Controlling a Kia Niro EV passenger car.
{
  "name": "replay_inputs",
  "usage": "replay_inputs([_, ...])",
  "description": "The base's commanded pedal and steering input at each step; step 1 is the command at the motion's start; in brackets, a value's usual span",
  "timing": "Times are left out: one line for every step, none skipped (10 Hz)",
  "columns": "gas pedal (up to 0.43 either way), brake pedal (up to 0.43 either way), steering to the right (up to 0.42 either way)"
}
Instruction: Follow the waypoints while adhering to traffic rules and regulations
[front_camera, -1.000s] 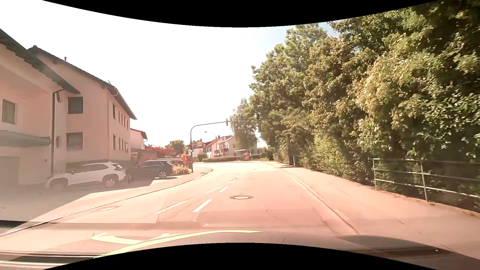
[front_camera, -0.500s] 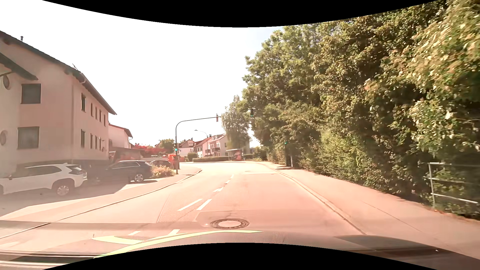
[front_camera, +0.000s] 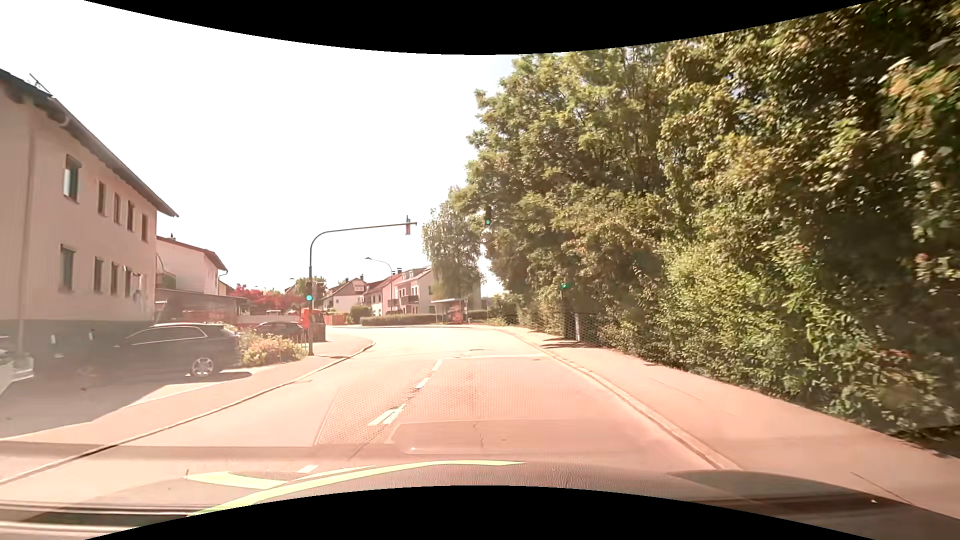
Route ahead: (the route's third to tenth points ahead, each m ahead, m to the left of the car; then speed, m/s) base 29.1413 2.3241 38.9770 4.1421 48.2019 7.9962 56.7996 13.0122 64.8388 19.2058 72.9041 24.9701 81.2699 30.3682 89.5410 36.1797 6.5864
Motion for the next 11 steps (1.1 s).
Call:
replay_inputs([0.197, 0.0, 0.05])
replay_inputs([0.197, 0.0, 0.045])
replay_inputs([0.197, 0.0, 0.036])
replay_inputs([0.197, 0.0, 0.021])
replay_inputs([0.197, 0.0, 0.01])
replay_inputs([0.197, 0.0, 0.003])
replay_inputs([0.197, 0.0, 0.003])
replay_inputs([0.197, 0.0, -0.002])
replay_inputs([0.197, 0.0, -0.008])
replay_inputs([0.197, 0.0, -0.013])
replay_inputs([0.197, 0.0, -0.016])
